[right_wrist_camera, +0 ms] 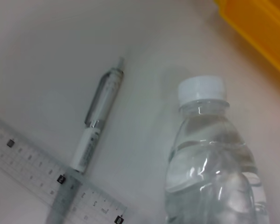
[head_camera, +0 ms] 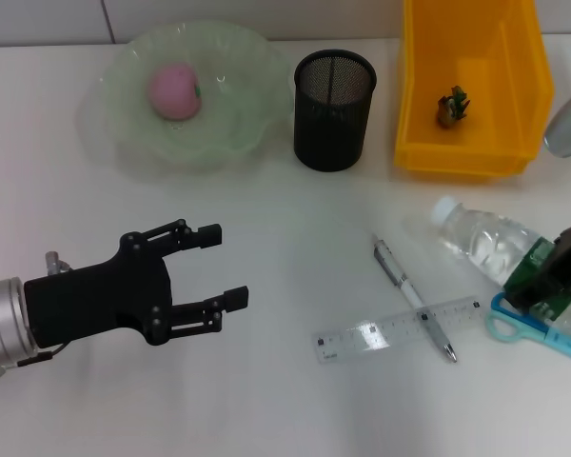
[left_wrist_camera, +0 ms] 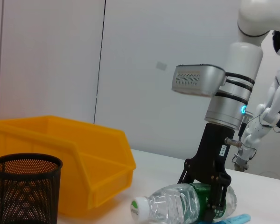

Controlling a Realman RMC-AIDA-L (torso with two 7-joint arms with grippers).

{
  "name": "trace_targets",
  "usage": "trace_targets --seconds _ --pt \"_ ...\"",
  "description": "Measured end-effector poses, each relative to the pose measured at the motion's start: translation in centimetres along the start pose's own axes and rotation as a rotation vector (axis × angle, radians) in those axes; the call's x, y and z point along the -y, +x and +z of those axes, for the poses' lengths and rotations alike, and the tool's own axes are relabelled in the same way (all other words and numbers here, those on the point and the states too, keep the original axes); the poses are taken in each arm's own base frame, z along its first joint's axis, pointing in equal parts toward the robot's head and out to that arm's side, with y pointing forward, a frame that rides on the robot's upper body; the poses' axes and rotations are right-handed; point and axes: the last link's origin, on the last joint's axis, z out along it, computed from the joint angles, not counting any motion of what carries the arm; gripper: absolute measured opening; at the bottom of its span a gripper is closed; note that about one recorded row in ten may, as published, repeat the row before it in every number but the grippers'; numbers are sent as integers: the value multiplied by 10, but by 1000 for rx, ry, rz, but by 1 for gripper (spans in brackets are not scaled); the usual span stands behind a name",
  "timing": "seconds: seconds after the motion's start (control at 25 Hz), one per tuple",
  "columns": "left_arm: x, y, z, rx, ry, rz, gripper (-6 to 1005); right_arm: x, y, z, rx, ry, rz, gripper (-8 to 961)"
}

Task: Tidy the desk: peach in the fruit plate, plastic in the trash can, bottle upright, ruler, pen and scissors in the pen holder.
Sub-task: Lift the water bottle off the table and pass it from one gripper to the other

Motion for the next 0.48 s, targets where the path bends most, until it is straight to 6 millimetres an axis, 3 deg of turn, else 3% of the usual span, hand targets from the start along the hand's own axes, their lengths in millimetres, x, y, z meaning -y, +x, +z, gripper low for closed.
trace_targets --seconds 0.48 --pt "0 0 0 -2 1 0 815 0 9 -5 113 14 -18 776"
